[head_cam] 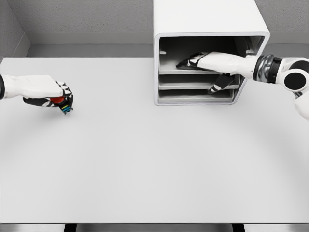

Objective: Slide open multi-storey tabletop storage cabinets and put open load switch and slide close multi-storey tabletop storage cabinets

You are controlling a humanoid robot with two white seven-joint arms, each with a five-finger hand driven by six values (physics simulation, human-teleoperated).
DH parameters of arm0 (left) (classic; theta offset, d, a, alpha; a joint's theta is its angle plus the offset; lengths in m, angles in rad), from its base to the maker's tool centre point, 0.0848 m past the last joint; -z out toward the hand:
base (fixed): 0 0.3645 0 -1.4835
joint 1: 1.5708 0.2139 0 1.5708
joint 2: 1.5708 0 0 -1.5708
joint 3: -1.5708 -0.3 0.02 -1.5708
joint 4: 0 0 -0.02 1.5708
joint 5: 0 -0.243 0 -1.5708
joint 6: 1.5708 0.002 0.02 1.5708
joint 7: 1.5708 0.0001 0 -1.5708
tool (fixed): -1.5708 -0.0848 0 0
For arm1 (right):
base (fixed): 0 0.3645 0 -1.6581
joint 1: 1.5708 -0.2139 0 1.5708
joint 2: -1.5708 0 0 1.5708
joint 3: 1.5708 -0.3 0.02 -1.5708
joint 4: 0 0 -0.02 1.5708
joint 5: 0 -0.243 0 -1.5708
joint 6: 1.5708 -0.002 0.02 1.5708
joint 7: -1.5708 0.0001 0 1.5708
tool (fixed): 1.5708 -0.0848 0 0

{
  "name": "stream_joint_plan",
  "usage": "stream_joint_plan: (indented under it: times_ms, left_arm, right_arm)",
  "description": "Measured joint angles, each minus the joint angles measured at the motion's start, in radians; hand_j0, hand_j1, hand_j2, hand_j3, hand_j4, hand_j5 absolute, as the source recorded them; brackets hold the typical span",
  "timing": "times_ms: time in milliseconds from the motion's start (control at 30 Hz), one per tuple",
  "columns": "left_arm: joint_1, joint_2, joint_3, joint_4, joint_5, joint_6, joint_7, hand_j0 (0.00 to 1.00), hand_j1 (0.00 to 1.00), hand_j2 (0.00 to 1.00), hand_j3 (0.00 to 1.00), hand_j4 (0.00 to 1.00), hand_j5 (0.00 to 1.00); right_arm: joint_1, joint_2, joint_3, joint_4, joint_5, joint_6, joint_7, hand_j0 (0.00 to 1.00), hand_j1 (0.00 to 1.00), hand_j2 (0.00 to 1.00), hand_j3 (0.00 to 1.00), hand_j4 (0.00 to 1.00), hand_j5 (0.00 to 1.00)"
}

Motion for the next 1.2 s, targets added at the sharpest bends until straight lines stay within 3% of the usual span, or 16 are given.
stream_joint_plan:
  times_ms: [167, 533, 1033, 1200]
  left_arm:
    - [0.0, 0.038, 0.0, -0.094, 0.014, 0.0, 0.004, 0.32, 0.32, 0.32, 0.32, 0.32, 0.32]
    - [0.008, 0.107, -0.001, -0.188, 0.038, 0.0, 0.006, 0.32, 0.32, 0.32, 0.32, 0.32, 0.32]
    - [0.011, 0.129, -0.002, -0.249, 0.062, -0.001, 0.006, 0.32, 0.32, 0.32, 0.32, 0.32, 0.32]
    - [0.012, 0.128, -0.004, -0.261, 0.065, 0.0, 0.007, 0.32, 0.32, 0.32, 0.32, 0.32, 0.32]
  right_arm:
    - [0.006, -0.029, 0.006, -0.047, 0.073, -0.042, 0.0, 1.0, 1.0, 1.0, 1.0, 1.0, 1.0]
    - [0.029, -0.075, 0.007, -0.137, 0.059, -0.052, 0.001, 1.0, 1.0, 1.0, 1.0, 1.0, 1.0]
    - [0.086, -0.153, 0.003, -0.246, 0.02, -0.068, 0.003, 1.0, 1.0, 1.0, 1.0, 1.0, 1.0]
    - [0.133, -0.183, -0.041, -0.284, 0.009, -0.067, 0.0, 1.0, 1.0, 1.0, 1.0, 1.0, 1.0]
